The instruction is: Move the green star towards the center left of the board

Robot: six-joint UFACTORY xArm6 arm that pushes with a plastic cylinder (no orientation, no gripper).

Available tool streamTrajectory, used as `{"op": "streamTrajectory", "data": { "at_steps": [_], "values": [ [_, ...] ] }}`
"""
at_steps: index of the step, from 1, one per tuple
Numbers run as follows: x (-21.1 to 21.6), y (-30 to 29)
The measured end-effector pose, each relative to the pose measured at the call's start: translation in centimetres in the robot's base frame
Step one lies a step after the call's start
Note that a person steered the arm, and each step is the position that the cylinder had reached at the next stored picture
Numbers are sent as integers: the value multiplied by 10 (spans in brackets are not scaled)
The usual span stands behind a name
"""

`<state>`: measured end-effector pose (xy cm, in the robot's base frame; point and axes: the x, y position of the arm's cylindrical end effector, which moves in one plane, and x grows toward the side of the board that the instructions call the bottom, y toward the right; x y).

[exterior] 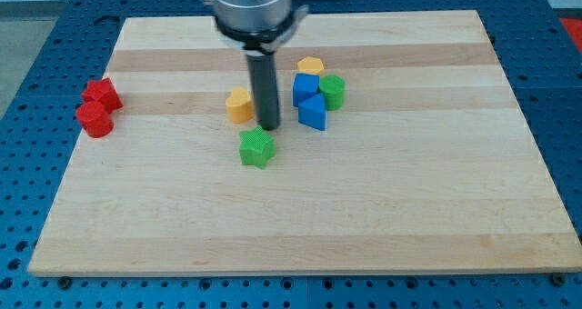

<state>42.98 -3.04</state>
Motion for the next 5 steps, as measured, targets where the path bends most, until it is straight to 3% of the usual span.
{"op": "streamTrajectory", "data": {
  "at_steps": [1, 3, 5],
  "values": [
    [33, 16],
    [51, -66],
    [36, -6]
  ]
}}
